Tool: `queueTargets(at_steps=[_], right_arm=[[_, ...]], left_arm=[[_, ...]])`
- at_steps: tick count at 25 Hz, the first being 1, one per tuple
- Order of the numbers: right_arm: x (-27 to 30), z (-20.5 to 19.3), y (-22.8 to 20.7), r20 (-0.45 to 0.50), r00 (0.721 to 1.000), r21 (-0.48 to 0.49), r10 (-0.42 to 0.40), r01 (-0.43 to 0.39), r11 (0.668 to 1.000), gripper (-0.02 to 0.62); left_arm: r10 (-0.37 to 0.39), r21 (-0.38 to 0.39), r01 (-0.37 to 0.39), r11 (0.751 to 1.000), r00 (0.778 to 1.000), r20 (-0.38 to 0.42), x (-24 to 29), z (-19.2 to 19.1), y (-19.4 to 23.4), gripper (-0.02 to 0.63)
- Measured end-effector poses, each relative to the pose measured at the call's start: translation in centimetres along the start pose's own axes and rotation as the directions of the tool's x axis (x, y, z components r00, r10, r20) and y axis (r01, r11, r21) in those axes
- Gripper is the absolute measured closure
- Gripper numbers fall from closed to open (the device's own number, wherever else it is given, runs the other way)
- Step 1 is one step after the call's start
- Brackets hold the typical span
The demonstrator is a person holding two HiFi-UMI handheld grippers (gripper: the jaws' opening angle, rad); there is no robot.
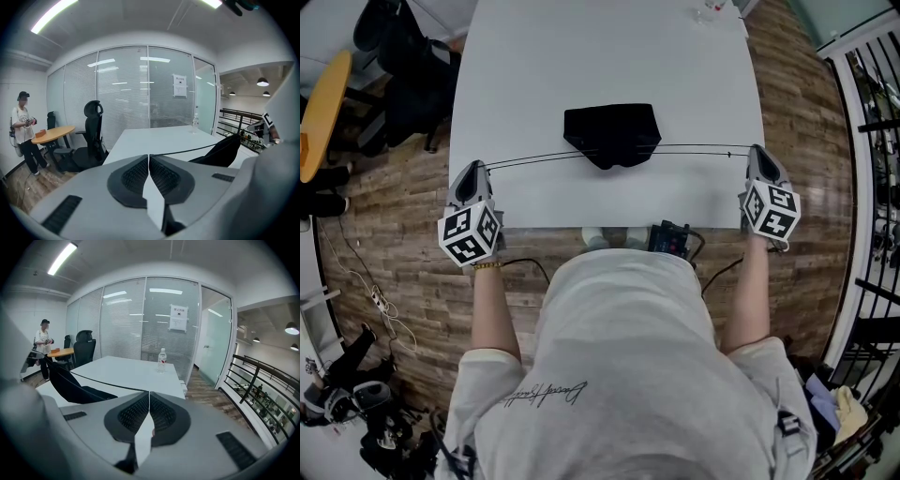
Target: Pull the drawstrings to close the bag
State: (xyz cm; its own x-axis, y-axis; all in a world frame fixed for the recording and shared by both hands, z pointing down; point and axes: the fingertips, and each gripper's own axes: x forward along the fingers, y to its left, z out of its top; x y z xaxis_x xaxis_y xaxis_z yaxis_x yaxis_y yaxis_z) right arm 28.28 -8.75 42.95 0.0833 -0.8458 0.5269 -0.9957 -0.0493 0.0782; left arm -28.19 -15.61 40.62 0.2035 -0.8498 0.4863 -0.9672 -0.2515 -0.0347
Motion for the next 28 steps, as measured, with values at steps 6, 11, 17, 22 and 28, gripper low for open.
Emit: queueTargets(at_steps=[6,11,17,22,28], right_arm=[[-0.1,-0.2,-0.1,0.0,1.0,-0.001,-0.001,0.001,1.0,0.571],[-0.1,-0.3,-0.2,-0.001,1.0,0.001,-0.009,0.009,1.0,0.571],[-0.2,-0.7,-0.6,-0.007,1.0,0.021,-0.017,0.017,1.0,0.571],[-0.2,-0.8,-0.3,-0.018,1.0,-0.001,-0.013,0.013,1.0,0.572],[-0.4,-0.2,0.4,0.026,0.999,0.021,0.026,-0.026,0.999,0.572]], left_arm=[[0.002,-0.012,-0.002,1.0,1.0,0.003,-0.1,-0.2,0.0,0.588],[0.0,-0.017,0.0,1.0,1.0,-0.004,0.0,-0.6,-0.2,0.588],[-0.011,-0.018,0.011,1.0,1.0,-0.007,0.0,-0.8,-0.9,0.589],[-0.024,-0.006,0.024,1.0,1.0,0.01,-0.2,-0.6,-1.2,0.591],[-0.056,-0.039,0.057,0.998,0.998,0.031,-0.2,-0.6,-2.2,0.591]])
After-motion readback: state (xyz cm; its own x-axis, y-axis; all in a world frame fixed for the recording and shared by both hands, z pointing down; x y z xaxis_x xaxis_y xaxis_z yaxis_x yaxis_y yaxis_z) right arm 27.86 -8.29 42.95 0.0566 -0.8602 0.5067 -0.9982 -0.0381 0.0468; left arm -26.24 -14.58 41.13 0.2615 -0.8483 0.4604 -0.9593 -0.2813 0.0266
